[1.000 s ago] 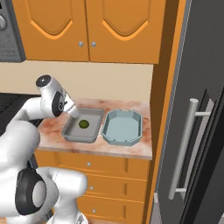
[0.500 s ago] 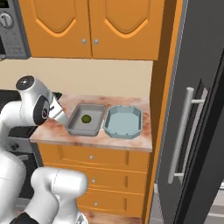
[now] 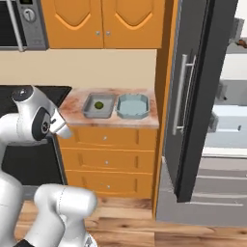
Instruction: Place one lime and one chicken drumstick in each tupperware on the nearby counter, to pack two identical lunches.
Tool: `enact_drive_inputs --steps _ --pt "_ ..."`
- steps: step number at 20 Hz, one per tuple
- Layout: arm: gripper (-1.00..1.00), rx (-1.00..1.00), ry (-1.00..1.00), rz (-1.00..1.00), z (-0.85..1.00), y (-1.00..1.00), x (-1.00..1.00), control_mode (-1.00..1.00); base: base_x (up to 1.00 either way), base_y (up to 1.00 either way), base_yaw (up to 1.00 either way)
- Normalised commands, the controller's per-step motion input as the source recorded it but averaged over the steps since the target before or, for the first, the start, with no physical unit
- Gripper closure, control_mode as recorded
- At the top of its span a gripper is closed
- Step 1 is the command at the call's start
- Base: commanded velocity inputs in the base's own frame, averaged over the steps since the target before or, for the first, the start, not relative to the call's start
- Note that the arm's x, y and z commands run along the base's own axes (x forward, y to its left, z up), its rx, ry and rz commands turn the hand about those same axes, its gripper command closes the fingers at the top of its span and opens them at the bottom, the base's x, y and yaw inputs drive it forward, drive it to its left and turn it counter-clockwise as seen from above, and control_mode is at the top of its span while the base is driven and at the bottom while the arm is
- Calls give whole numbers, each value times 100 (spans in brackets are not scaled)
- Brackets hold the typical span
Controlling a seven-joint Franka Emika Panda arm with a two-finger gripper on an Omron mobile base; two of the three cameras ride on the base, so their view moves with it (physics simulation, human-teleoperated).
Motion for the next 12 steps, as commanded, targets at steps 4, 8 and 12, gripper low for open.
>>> enact_drive_inputs --steps 4,8,12 --pt "-100 0 0 0 0 0 0 100 -100 -61 -36" --pt "-100 0 0 0 0 0 0 100 -100 -86 -35" --pt "-100 0 0 0 0 0 0 100 -96 -100 -30"
